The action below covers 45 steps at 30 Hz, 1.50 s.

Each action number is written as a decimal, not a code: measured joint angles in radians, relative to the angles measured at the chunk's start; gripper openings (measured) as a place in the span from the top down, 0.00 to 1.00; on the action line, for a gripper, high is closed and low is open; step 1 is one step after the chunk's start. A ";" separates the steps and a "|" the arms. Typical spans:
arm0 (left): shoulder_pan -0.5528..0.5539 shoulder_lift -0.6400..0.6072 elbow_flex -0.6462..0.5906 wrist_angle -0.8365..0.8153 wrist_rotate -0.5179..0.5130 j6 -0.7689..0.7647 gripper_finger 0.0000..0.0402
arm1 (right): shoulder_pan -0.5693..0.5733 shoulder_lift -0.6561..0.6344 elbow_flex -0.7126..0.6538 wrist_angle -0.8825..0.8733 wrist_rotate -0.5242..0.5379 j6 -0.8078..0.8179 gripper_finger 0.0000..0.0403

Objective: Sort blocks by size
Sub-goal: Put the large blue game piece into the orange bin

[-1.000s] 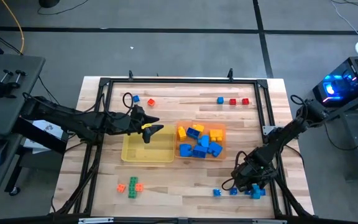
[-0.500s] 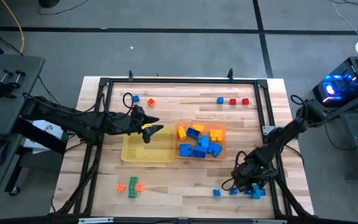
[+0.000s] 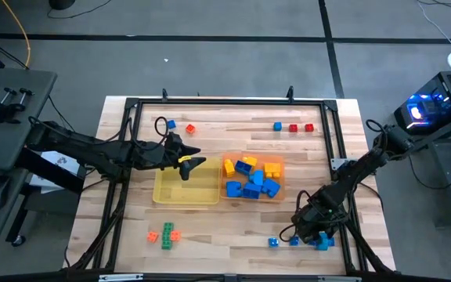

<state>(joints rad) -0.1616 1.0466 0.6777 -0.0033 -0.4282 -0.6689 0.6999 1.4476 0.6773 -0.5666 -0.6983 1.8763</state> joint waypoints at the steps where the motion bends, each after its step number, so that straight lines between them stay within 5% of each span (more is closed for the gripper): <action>1: 0.000 0.000 0.000 0.000 0.000 0.000 0.41 | 0.001 0.004 0.000 0.001 -0.001 0.000 0.54; 15: -0.001 0.000 0.000 0.000 0.001 -0.007 0.41 | 0.008 0.084 0.002 0.059 -0.056 -0.026 0.55; 26: -0.001 0.000 0.000 0.001 0.002 -0.008 0.41 | 0.008 0.085 0.024 0.047 -0.067 -0.088 0.73; 34: -0.001 0.000 0.000 0.001 0.003 -0.008 0.41 | 0.005 0.046 0.173 -0.183 -0.061 -0.215 0.72; 38: -0.001 0.000 0.000 0.002 0.003 -0.008 0.41 | -0.033 0.020 0.248 -0.288 0.021 -0.245 0.70; 45: -0.001 0.000 0.000 0.002 0.003 -0.011 0.41 | -0.202 0.005 0.384 -0.281 0.351 -0.400 0.72</action>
<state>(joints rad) -0.1623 1.0470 0.6781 -0.0013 -0.4248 -0.6802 0.4980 1.4528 1.0613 -0.8476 -0.3472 1.4765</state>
